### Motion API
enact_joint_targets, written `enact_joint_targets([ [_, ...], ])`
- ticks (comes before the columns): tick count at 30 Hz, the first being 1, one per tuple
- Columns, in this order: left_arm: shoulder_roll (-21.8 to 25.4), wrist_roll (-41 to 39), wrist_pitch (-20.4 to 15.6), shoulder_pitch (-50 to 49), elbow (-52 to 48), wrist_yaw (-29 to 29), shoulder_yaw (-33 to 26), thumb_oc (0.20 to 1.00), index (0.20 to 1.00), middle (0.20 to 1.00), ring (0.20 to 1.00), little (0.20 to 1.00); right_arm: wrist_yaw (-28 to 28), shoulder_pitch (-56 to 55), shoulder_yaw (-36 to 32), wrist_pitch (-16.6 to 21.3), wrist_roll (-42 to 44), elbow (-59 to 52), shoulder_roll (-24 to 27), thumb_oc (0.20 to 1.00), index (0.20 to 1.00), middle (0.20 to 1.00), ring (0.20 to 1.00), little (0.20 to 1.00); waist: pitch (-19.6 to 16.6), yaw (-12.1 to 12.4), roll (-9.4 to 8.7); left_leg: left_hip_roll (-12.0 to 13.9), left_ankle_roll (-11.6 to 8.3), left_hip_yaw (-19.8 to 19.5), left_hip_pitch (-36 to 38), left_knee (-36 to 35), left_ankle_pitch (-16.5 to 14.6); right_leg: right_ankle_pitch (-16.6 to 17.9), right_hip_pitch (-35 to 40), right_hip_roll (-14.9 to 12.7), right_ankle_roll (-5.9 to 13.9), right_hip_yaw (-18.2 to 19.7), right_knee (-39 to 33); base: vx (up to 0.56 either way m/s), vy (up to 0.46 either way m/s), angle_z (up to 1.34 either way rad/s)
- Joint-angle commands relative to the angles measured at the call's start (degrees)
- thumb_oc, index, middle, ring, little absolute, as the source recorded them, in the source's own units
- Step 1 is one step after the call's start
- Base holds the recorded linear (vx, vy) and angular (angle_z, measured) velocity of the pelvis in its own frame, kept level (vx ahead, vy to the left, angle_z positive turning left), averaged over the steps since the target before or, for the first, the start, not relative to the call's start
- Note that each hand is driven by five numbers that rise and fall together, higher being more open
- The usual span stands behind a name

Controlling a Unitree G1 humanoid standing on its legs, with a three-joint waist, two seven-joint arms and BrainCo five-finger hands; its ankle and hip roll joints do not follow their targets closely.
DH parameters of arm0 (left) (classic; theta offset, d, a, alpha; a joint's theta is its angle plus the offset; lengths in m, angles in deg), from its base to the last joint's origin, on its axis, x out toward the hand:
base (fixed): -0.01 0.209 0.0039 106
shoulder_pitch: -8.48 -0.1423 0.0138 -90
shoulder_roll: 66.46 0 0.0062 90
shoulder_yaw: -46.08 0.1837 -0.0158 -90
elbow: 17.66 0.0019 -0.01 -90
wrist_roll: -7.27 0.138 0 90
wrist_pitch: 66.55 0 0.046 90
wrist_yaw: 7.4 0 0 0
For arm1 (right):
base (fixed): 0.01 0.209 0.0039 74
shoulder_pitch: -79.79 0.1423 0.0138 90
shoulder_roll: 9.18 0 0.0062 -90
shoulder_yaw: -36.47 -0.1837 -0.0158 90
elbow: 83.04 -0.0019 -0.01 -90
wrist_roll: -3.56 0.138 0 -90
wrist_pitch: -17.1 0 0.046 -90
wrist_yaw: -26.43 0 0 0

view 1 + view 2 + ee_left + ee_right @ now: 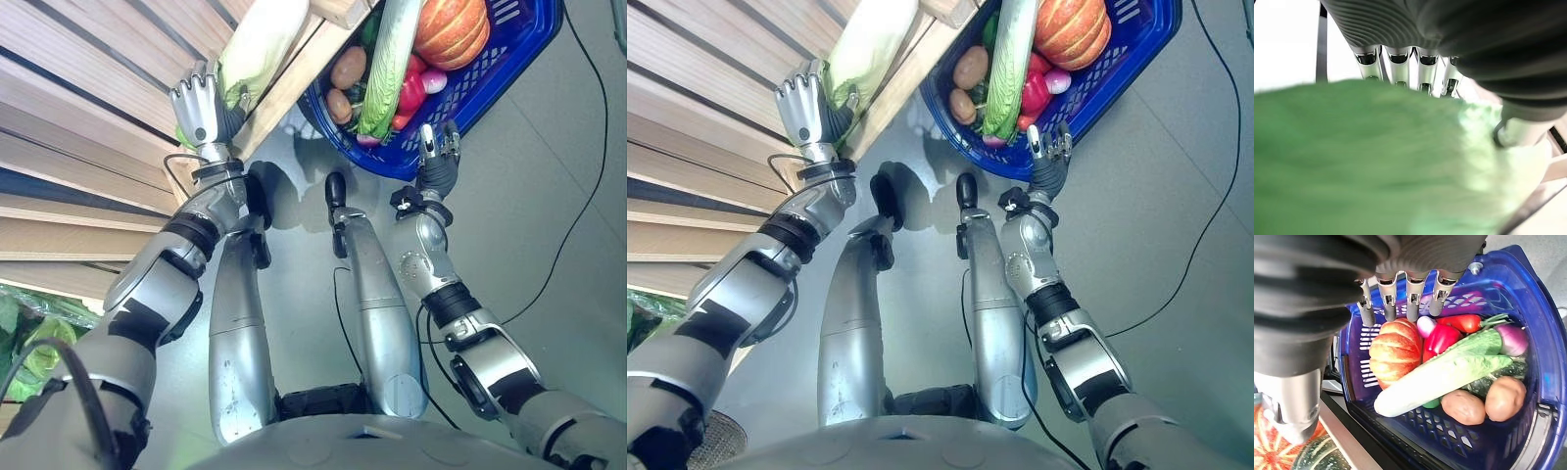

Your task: Pick up fruits and vegetables into the basket

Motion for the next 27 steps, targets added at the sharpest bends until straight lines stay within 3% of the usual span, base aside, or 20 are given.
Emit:
enact_joint_targets([
  [1,-1.8,4.6,-1.3,-2.1,-0.6,1.3,0.7,0.200,0.200,0.200,0.200,0.200,0.8,-4.5,-0.5,1.4,-2.3,-6.3,0.1,1.000,1.000,1.000,1.000,1.000,-3.2,1.0,-0.84,-3.0,-2.02,1.7,1.6,-0.9,-4.6,4.3,1.8,2.1,3.02,-4.1,-4.5,0.00,0.010,-0.04],
  [8,-1.3,6.2,-2.5,-3.3,-1.8,3.1,0.2,0.200,0.200,0.200,0.200,0.200,0.8,-5.6,-0.4,0.7,-2.8,-7.6,0.0,1.000,1.000,1.000,1.000,1.000,-3.2,1.2,-0.63,-2.9,-2.03,1.9,4.0,-2.0,-4.3,4.3,4.0,1.9,3.02,-4.2,-5.1,0.00,0.000,0.00],
  [18,4.3,10.9,-7.8,-11.7,-11.8,15.4,-10.8,0.200,0.200,0.200,0.200,0.200,3.8,-10.1,-2.5,0.8,-4.5,-10.5,0.1,1.000,1.000,1.000,1.000,1.000,-3.2,3.0,0.49,-3.1,-2.41,1.2,13.0,-5.8,-3.8,3.2,13.4,1.5,3.03,-4.9,-8.7,0.00,0.001,0.00],
  [27,6.6,13.5,-7.4,-17.6,-18.7,14.8,-14.4,0.200,0.200,0.200,0.200,0.200,3.6,-10.8,-4.1,-0.1,-6.0,-13.6,0.7,1.000,1.000,1.000,1.000,1.000,-3.2,4.7,0.98,-4.2,-2.58,-0.7,20.1,-10.8,-2.0,3.4,21.5,1.3,2.37,-6.1,-14.1,0.02,-0.021,0.15],
])
